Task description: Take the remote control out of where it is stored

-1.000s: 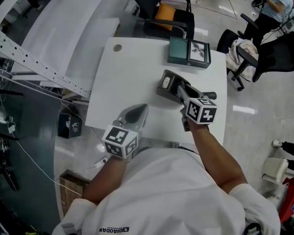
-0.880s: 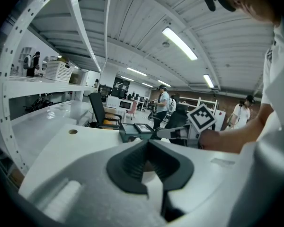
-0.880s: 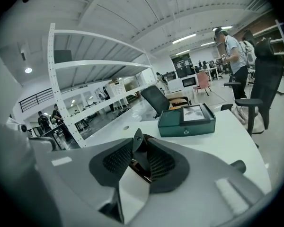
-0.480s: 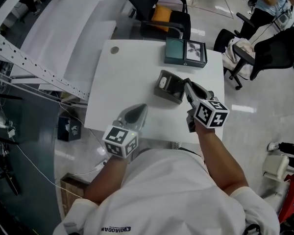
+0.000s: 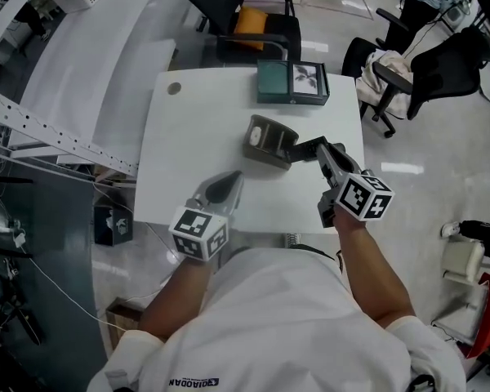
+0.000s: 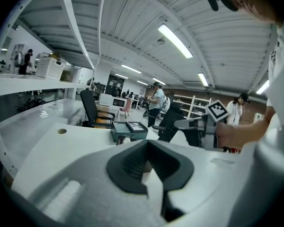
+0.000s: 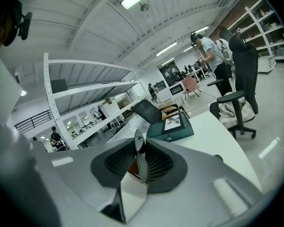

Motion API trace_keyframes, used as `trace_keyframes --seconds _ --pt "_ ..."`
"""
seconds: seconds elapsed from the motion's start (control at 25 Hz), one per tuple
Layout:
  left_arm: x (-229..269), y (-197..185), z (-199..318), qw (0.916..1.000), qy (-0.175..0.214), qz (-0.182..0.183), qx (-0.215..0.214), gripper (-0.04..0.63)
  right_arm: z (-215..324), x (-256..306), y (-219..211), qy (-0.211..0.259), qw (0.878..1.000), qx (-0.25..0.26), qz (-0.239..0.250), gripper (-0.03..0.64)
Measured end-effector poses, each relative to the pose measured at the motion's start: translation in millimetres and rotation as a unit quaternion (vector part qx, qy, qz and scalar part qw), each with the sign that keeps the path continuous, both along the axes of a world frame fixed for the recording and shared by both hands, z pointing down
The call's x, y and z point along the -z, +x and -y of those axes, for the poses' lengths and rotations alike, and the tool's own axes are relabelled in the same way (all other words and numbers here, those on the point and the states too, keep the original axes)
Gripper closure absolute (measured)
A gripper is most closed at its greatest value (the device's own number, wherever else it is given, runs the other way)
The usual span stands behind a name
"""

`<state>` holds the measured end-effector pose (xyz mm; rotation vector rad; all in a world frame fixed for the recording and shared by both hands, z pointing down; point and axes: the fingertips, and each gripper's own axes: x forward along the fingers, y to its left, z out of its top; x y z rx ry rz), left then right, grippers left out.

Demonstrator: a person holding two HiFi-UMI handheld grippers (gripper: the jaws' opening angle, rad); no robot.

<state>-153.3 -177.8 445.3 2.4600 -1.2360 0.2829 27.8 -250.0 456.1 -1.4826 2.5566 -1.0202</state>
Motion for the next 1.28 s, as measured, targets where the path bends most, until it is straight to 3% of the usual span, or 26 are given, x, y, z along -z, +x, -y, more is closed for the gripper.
trace_keyframes --seconds 0.36,1.0,1.28 --pt "-8 19 3 0.9998 -0.008 0.004 -0.019 0.592 -9 -51 62 -0.045 0.998 -0.048 0.004 0.546" --pt "-18 30 -3 0.9994 -0.025 0.015 -0.019 0.592 -10 -131 109 -0.146 0.979 -0.096 0.106 0.547" --pt "-21 31 -6 0.9992 -0.033 0.018 -0.011 0.592 -1 -166 138 -0.162 0.974 -0.137 0.084 0.520"
